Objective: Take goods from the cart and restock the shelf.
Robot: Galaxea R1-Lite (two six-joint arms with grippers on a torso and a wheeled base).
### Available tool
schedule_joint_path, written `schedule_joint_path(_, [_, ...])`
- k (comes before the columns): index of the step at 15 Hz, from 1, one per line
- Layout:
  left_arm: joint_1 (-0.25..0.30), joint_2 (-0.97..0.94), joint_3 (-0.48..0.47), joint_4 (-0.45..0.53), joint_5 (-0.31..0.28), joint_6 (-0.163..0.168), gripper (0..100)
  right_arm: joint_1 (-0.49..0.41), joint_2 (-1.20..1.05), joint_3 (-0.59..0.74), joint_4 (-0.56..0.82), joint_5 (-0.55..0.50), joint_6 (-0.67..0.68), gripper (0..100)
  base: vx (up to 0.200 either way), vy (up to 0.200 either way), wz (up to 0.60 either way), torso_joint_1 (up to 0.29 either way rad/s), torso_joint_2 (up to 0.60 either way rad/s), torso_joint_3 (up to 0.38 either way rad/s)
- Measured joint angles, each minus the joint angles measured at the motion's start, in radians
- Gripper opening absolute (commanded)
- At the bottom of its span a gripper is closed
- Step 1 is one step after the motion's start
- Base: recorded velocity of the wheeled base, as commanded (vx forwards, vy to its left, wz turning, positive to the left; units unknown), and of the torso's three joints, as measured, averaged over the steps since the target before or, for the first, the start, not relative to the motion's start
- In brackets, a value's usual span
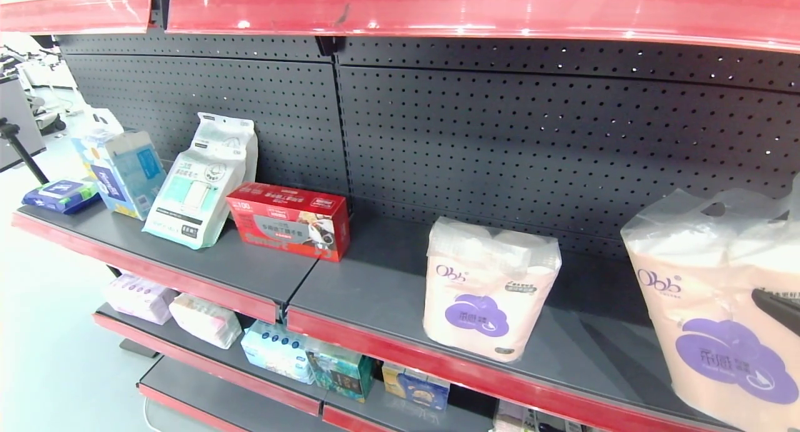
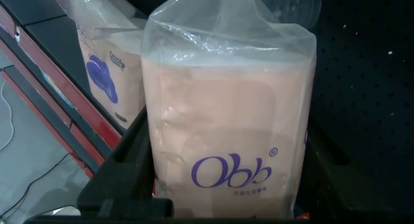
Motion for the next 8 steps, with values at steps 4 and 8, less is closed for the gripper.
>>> schedule_joint_path(4, [-0.006, -0.024, 0.000, 0.000, 0.001, -0.001, 100, 0.000, 0.004, -0.002, 0.000, 0.000, 0.004, 0, 0.000, 0.000, 0.00, 0.000, 0.00, 0.000])
schedule_joint_path(8, [-0.007, -0.028, 0.000, 0.001, 0.001, -0.001, 100, 0.000, 0.040, -0.010, -0.043, 0.000, 0.009, 0, 0.000, 0.000, 0.00, 0.000, 0.00, 0.000])
